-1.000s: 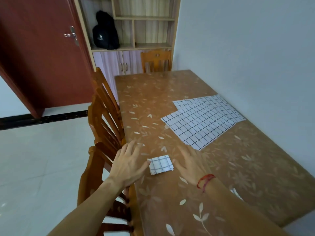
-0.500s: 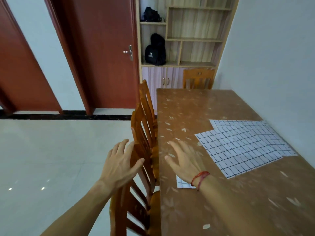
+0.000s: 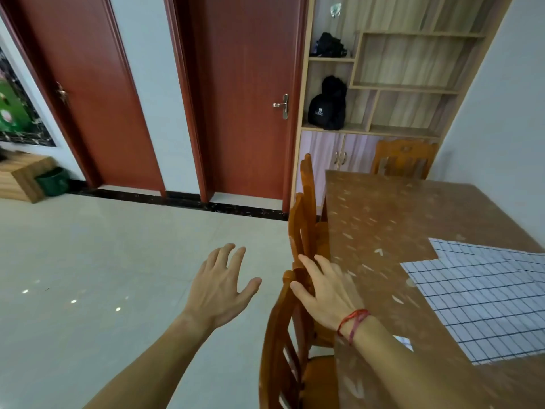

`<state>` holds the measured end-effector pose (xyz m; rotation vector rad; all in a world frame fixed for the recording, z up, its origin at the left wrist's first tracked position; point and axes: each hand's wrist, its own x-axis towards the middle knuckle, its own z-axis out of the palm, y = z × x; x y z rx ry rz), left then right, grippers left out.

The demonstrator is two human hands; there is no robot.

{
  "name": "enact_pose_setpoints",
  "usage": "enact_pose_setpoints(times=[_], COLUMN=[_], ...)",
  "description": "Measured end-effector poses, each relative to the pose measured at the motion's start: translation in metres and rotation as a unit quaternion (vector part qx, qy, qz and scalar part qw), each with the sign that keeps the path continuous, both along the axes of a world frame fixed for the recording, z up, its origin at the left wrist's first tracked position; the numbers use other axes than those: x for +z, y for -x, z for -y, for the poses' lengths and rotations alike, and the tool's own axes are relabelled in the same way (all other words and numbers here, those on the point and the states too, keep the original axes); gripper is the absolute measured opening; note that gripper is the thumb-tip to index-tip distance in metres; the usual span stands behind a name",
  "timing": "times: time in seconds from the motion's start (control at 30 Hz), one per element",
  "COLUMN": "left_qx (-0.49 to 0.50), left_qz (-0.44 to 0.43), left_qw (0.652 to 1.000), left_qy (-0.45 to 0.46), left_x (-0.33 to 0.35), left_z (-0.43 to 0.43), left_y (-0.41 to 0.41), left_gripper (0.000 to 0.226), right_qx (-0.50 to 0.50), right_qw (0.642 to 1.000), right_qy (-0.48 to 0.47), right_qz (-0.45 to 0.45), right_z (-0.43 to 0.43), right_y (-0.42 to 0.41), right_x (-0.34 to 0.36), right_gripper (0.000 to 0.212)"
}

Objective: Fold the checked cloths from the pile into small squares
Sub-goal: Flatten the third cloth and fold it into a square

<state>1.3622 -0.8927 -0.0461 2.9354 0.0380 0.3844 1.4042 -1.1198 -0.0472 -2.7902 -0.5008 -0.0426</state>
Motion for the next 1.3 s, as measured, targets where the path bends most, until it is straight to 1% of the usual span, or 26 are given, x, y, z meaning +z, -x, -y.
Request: enact_pose_setpoints(times=[0.13,0.23,0.53,0.73,0.93,1.07,1.3], left_qx=[-0.021,-0.043,-0.073,-0.081,-0.092,-0.102,-0.106], left_qz=[0.007,0.001,-0.002,0.001,-0.007,0.001,0.003], left_qw=[1.0,0.999,0.997,0.997,0.996,0.995,0.994], left_qy=[-0.02,-0.017,-0.012,-0.003,-0.002,0.008,0.0], left_x=[-0.003,-0.005,-0.005,-0.012,-0.022,-0.022,-0.011], left_z=[-0.052,-0.101,-0.19,-0.214,-0.224,-0.22,-0.212], left_y=[-0.025,-0.052,-0.105,-0.147,-0.202,-0.256,-0.377], left_gripper=[0.08,0.078,0.079,0.079,0.078,0.078,0.078], right_qx=[-0.01,-0.036,-0.083,-0.11,-0.114,-0.122,-0.129], right_qw=[0.999,0.999,0.995,0.991,0.99,0.988,0.988], right_qy=[0.025,0.032,0.057,0.069,0.074,0.075,0.065], right_qz=[0.019,0.015,0.028,0.044,0.043,0.054,0.05], right_z=[-0.048,-0.092,-0.168,-0.181,-0.189,-0.187,-0.182], right_y=[-0.019,-0.037,-0.081,-0.115,-0.173,-0.228,-0.349], right_x=[0.003,0.008,0.004,-0.001,-0.006,-0.012,-0.026], right_gripper=[0.061,0.06,0.067,0.067,0.067,0.067,0.066])
